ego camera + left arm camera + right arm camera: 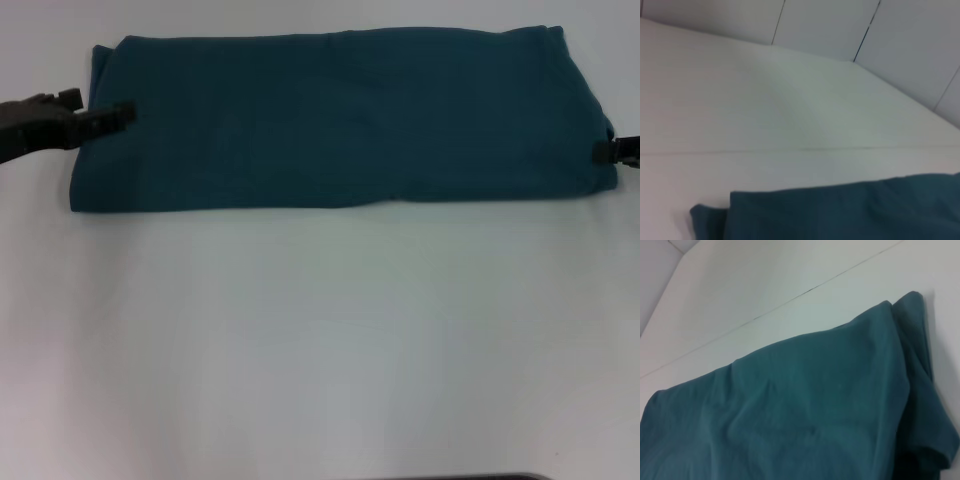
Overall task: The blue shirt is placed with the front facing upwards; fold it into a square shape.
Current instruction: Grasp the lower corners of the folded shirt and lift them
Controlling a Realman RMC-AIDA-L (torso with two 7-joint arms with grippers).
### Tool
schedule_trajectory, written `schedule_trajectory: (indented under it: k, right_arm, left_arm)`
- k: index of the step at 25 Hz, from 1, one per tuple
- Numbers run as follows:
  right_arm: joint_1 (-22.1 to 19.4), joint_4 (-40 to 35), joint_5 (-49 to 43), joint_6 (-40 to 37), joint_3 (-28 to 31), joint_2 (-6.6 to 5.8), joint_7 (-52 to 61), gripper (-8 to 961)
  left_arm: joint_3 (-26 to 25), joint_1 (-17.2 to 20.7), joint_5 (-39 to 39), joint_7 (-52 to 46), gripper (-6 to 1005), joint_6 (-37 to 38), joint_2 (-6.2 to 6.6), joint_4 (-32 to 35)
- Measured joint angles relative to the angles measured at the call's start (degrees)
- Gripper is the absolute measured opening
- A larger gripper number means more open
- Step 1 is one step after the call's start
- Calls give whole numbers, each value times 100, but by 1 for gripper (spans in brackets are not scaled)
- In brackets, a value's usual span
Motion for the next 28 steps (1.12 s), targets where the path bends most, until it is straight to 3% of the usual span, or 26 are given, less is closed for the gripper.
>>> schedule_trajectory:
  k: [10,15,28]
  right_arm:
    - [9,-3,-3,5,14,0,18,10]
    - [-4,-3,-2,4,25,0,28,10]
    - [26,-3,13,4,46,0,45,9]
  left_arm:
    - [2,57,740,-817,880,86,185,-26]
    - [0,24,1016,-1340,879,134,313,35]
    - [69,-88,1307,-1451,875,165,311,166]
